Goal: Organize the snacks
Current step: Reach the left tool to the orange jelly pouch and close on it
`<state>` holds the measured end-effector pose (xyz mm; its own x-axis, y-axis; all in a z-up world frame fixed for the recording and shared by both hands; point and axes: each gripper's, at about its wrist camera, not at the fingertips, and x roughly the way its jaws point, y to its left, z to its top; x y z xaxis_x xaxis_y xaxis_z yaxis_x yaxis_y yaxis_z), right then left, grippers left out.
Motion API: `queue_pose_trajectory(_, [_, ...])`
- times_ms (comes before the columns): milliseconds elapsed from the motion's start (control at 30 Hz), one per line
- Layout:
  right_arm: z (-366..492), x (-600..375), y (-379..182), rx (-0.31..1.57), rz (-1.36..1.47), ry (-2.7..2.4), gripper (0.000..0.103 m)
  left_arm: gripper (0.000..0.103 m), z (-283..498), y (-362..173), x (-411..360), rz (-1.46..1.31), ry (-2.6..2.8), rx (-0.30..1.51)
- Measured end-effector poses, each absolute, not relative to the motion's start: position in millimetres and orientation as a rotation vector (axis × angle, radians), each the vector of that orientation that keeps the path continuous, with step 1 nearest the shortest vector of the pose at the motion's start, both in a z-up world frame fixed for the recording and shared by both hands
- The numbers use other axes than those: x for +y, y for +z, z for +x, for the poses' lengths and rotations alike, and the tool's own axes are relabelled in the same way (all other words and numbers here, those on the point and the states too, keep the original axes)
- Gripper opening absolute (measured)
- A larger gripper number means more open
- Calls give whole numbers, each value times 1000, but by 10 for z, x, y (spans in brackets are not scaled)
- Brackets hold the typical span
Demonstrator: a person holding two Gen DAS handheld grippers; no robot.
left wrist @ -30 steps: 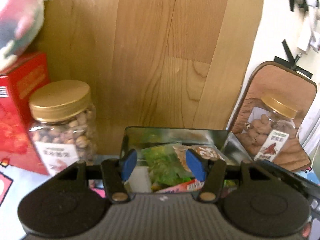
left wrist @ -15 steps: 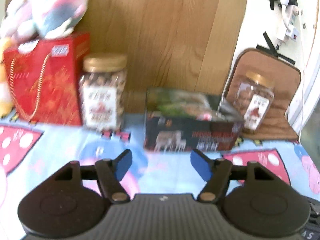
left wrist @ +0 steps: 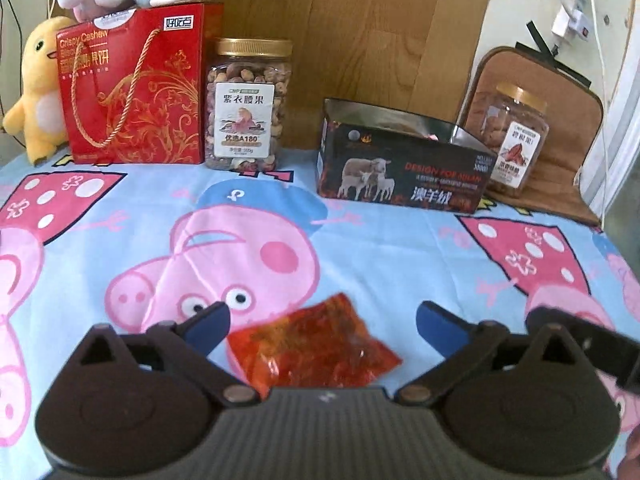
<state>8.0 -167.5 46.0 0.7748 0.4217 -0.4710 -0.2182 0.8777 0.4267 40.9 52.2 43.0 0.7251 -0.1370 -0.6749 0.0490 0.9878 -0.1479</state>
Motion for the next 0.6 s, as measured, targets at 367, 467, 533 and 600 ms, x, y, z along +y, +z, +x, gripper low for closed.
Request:
queue_pose_trajectory(367, [39,-1544,435,609,343,376,58,103,241,418,559,-67,-29,751])
queue_pose_trajectory(467, [31,-1500,410,621,339,391,58,103,219,395,634,-79,-13,754])
queue_pose_trajectory(533, [36,-1477,389,631,339,398,58,103,213,376,676,-79,5,756])
queue_pose_trajectory(600, [48,-1466,362,645,345,401,58,103,213,359,725,-86,20,759])
